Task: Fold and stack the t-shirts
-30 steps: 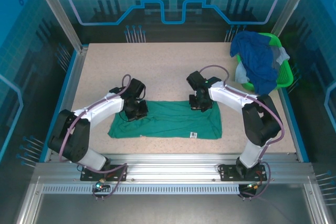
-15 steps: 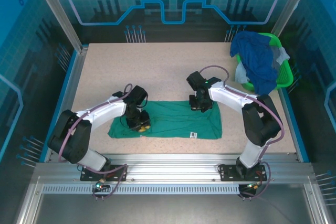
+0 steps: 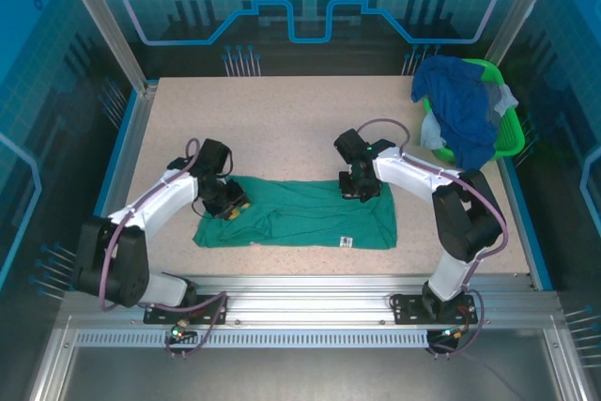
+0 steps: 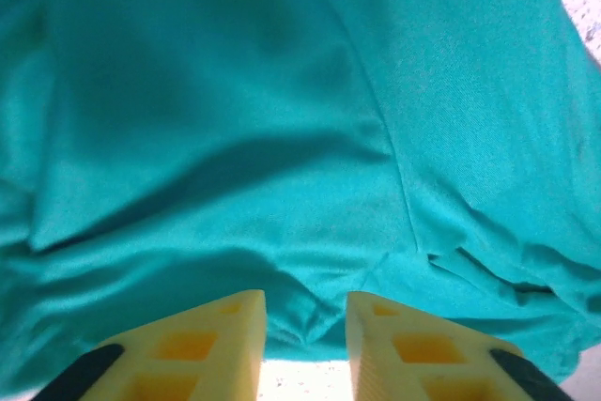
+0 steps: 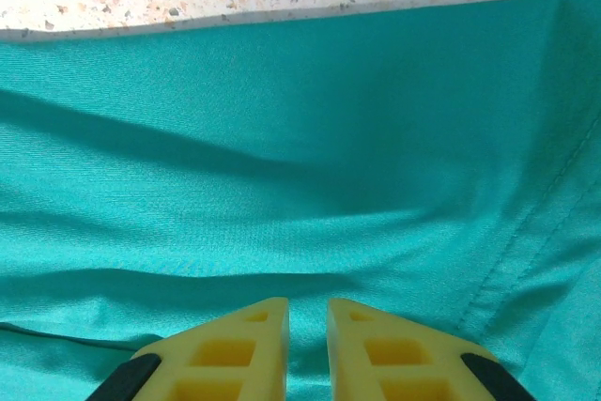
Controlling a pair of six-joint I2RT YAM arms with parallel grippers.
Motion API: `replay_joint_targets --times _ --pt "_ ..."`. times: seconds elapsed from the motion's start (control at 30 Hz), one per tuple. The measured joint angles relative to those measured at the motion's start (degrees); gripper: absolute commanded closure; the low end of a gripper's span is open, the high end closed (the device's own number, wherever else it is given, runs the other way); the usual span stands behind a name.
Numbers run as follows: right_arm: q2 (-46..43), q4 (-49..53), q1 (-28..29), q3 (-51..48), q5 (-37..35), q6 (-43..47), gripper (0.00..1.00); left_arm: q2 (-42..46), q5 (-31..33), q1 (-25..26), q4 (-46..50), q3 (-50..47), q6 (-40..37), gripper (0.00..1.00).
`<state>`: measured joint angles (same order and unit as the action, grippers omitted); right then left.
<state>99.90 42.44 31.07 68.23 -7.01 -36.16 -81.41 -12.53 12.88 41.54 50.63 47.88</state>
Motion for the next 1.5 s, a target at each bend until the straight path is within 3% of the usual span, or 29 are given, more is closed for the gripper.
replay_joint_targets --times 0.47,0.63,0.73,0.83,0.97,1.27,1.5 --pt "0.0 0.0 0.0 0.0 0.0 0.0 0.82 -3.7 -4.2 6.0 -4.5 -9.6 -2.6 0.78" --pt "0.0 0.0 0.0 0.0 0.0 0.0 0.82 -1.4 -2.6 6.4 -1.1 -8.3 -4.8 0.56" --pt "0.0 0.0 0.0 0.0 0.0 0.0 0.82 3.8 0.8 4.5 1.7 -6.2 -4.5 0.55" --pt "-0.1 0.0 0.0 0.0 0.0 0.0 0.82 7.6 2.9 -1.0 2.7 -5.2 -4.8 0.60" --pt "-0.1 -0.1 -0.3 -0.5 0.3 0.0 0.81 5.2 3.8 -6.9 2.9 -5.0 -6.4 0.61" --pt "-0.1 0.0 -2.4 -1.9 1.9 0.0 0.81 -1.0 3.9 -8.5 -2.9 -6.7 -11.8 0.71" --pt "0.0 0.2 -3.1 -1.9 2.6 0.0 0.80 -2.1 5.7 -8.6 -4.0 -7.8 -14.5 0.65"
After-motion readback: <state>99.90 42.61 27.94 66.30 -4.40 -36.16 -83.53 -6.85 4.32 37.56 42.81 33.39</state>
